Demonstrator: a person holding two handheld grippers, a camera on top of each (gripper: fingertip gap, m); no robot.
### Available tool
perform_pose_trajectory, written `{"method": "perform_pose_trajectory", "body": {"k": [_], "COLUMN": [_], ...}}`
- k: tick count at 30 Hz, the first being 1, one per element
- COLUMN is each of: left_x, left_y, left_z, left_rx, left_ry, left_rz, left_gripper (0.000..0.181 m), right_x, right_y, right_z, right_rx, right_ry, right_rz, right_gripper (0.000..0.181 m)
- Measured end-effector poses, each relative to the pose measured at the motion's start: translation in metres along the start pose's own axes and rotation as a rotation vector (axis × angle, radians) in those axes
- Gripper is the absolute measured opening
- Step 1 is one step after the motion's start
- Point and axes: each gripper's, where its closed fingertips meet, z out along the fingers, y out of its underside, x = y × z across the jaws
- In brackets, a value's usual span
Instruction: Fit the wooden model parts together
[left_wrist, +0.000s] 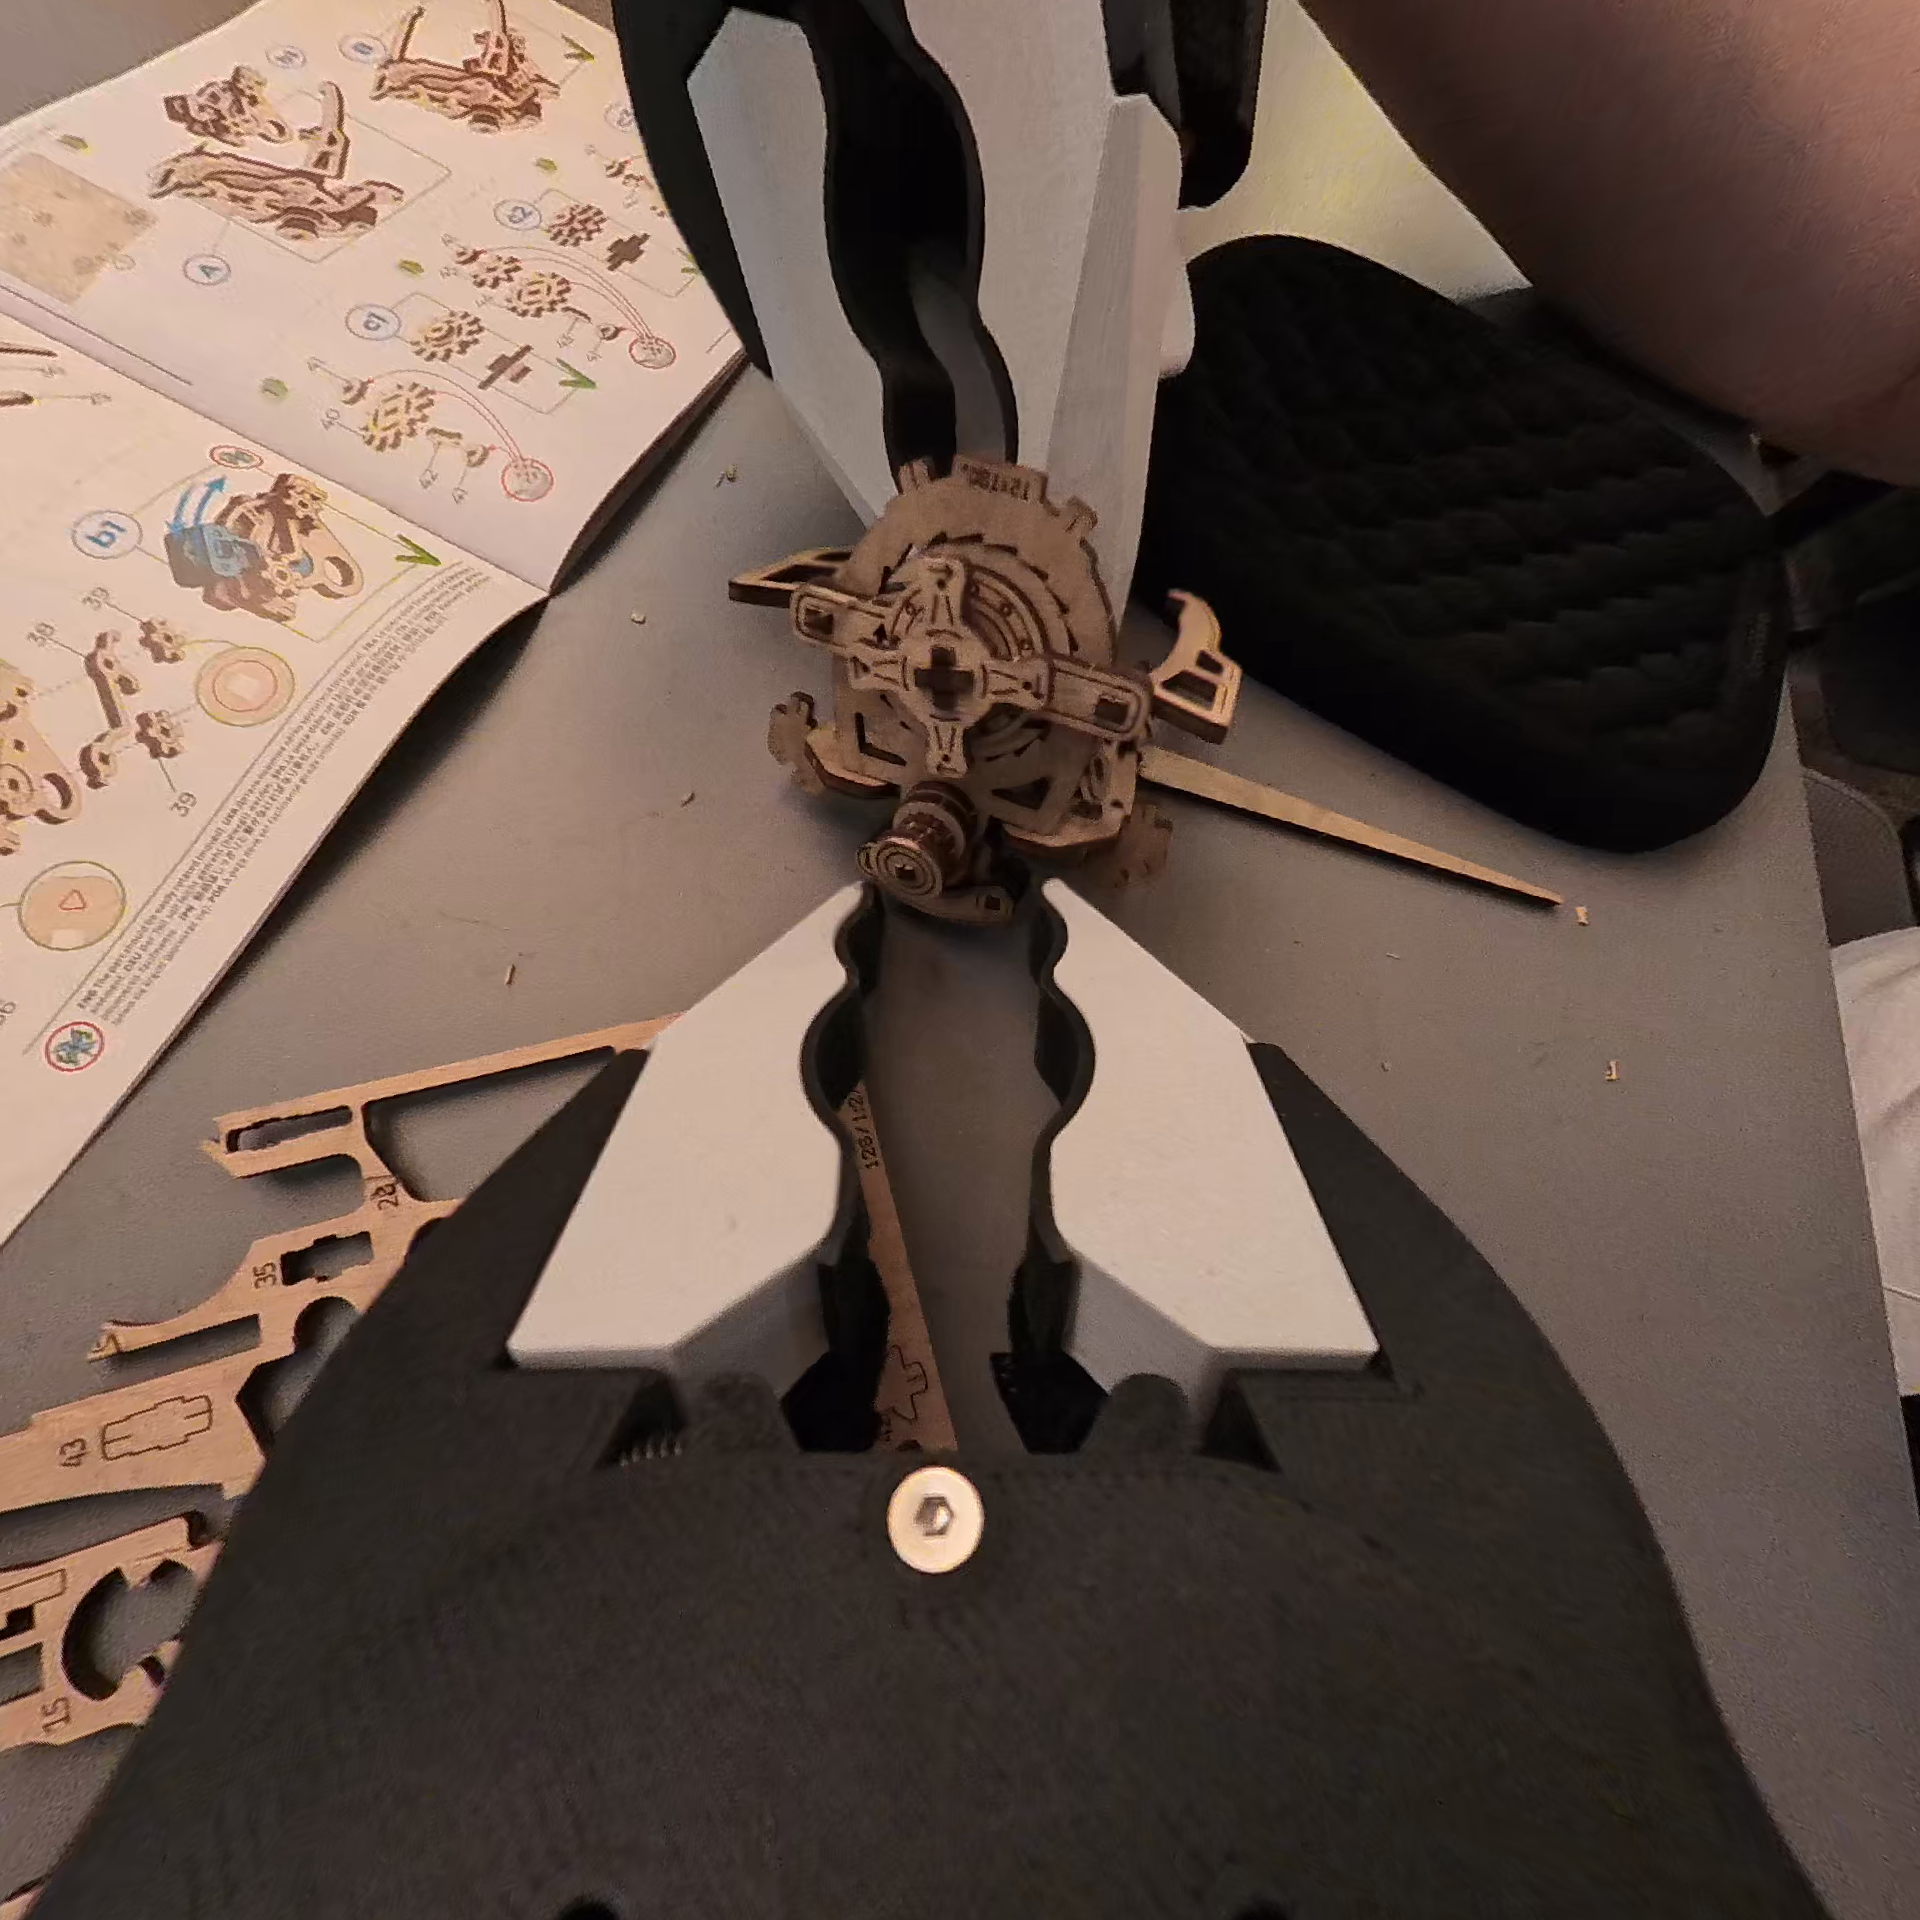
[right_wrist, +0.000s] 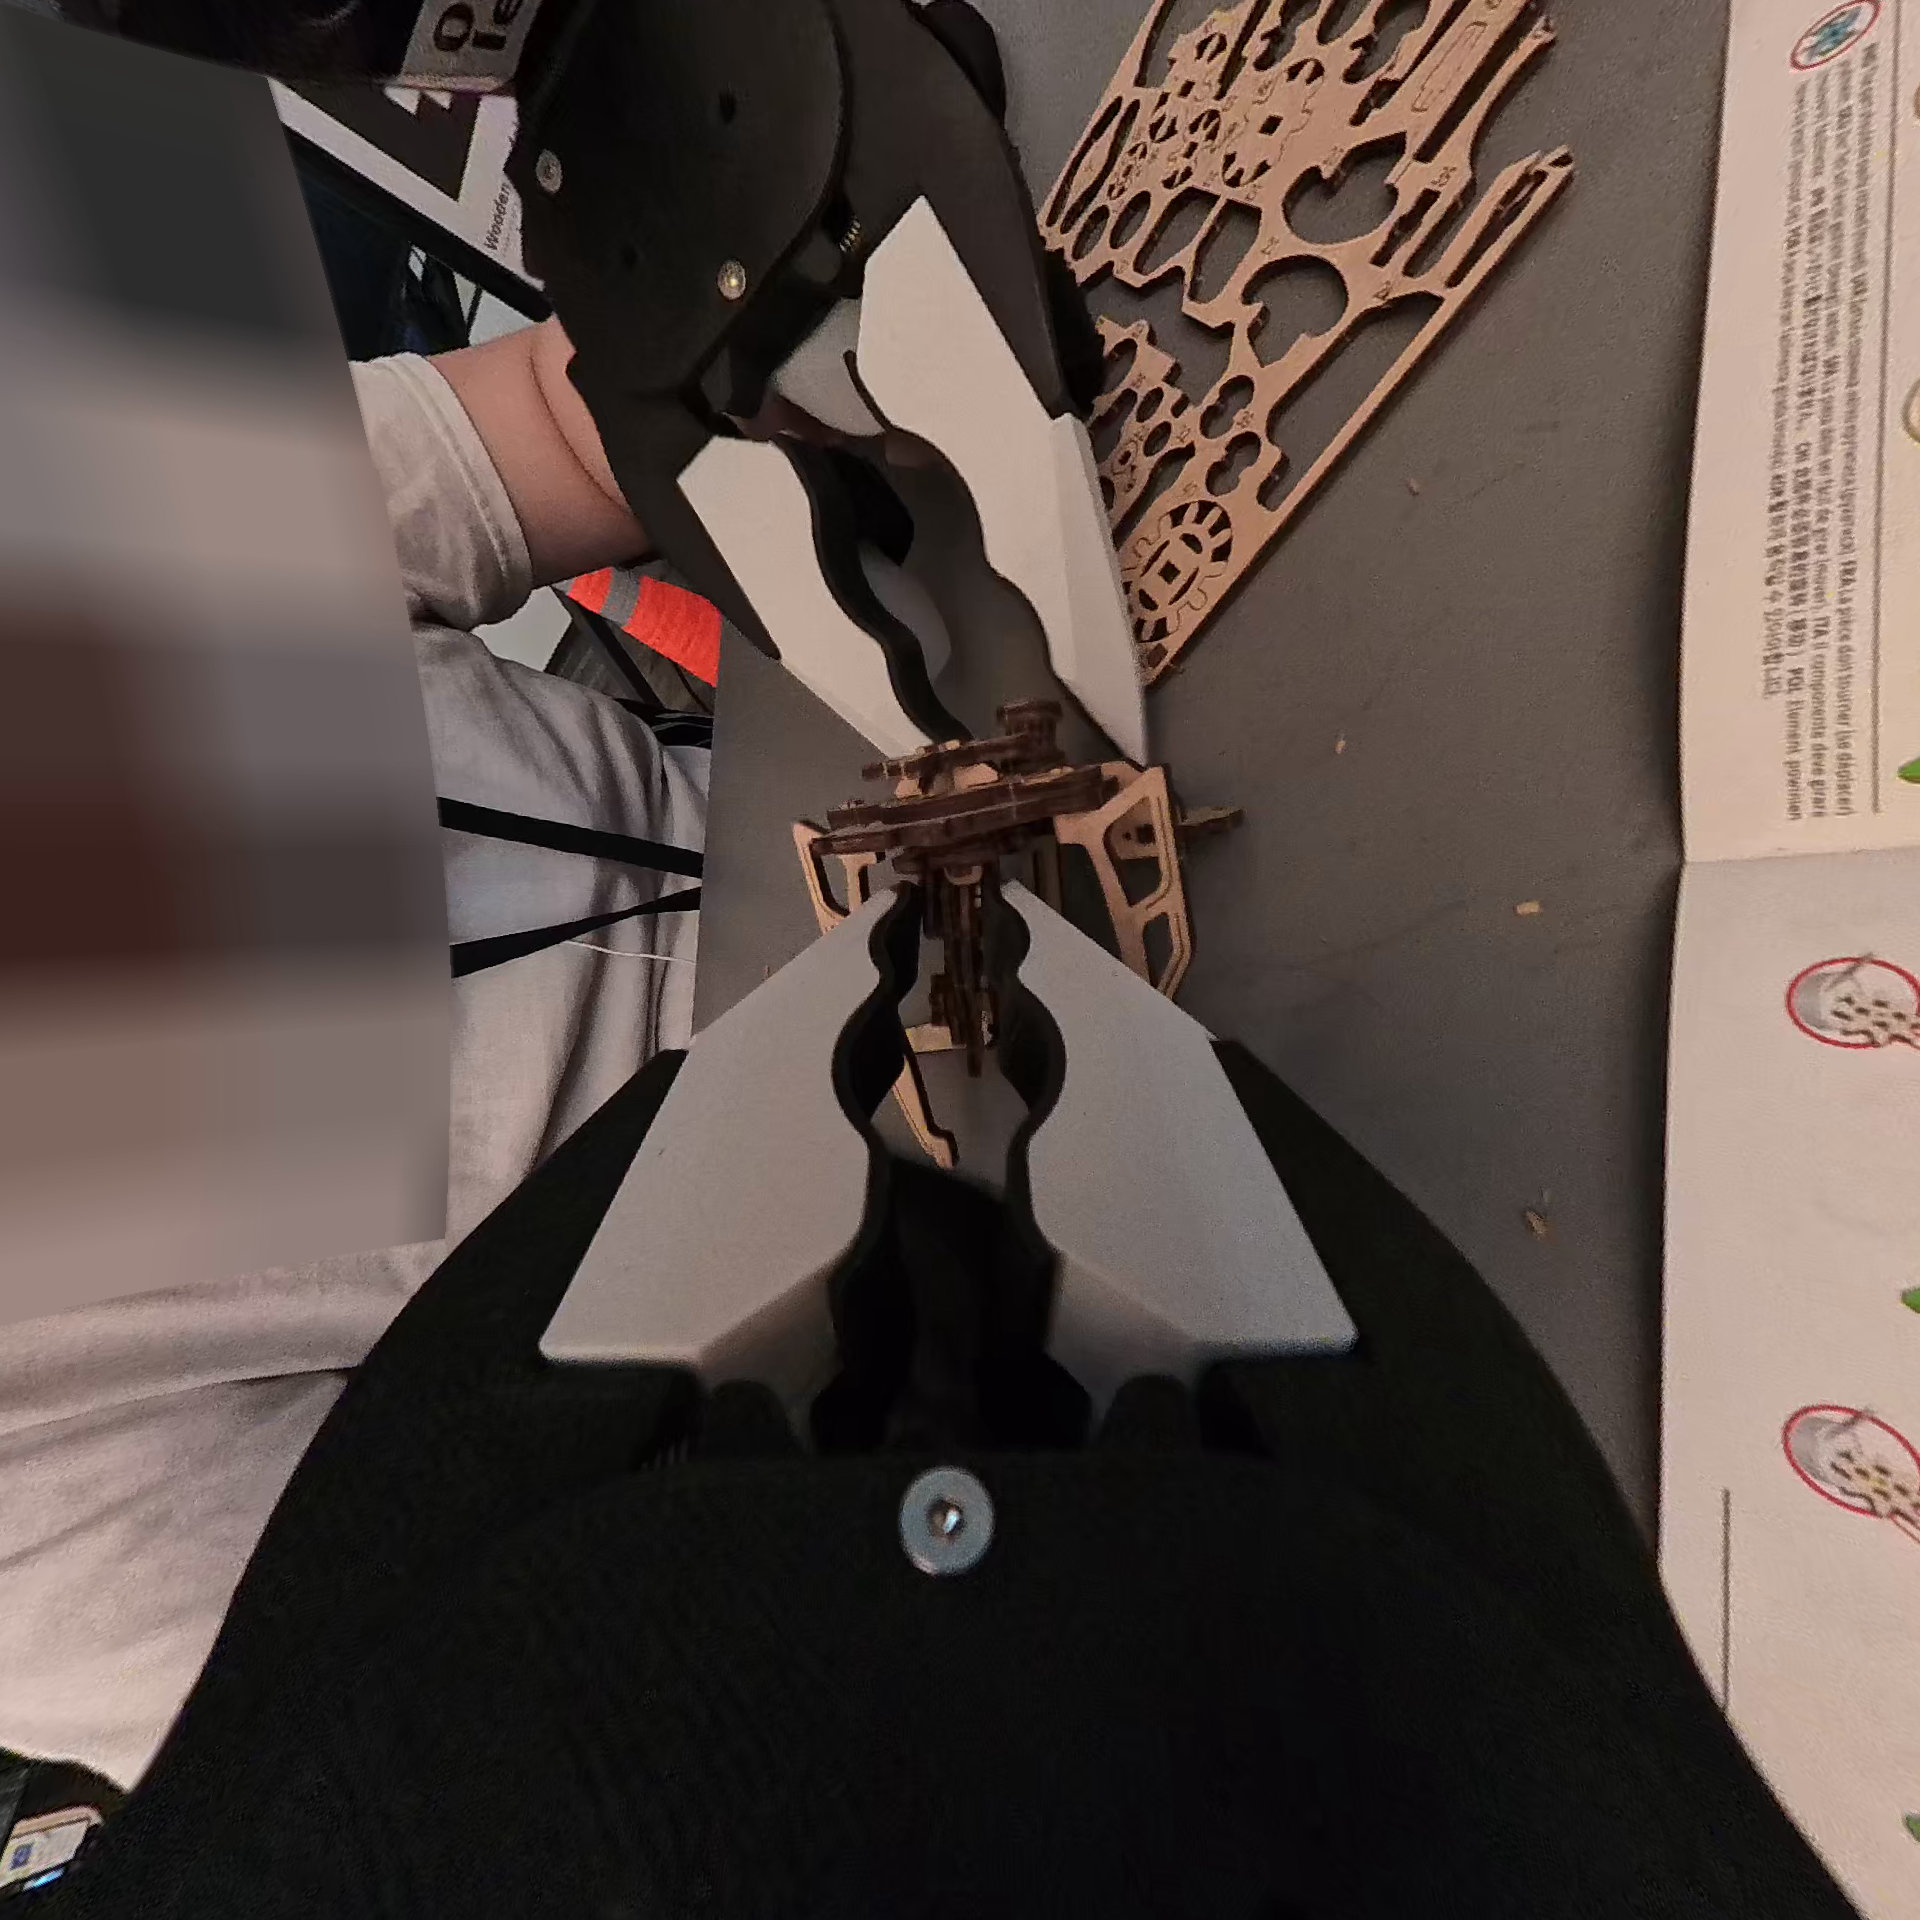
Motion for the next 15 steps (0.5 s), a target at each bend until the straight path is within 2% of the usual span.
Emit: {"method": "perform_pose_trajectory", "body": {"k": [5,8,15], "left_x": [0.003,0.000,0.019], "left_y": [-0.004,-0.004,-0.002], "left_z": [-0.002,-0.003,-0.020], "left_rx": [0.025,0.028,0.054], "left_ry": [0.038,0.039,0.233], "left_rz": [-0.047,-0.103,-0.456], "left_gripper": [0.025,0.018,0.021], "right_x": [0.001,0.004,0.005], "right_y": [0.002,0.002,0.001], "right_z": [-0.001,-0.001,-0.001], "right_rx": [-0.010,-0.024,-0.015], "right_ry": [0.039,0.110,0.166], "right_rz": [-0.017,-0.055,-0.087], "right_gripper": [0.011,0.011,0.011]}}
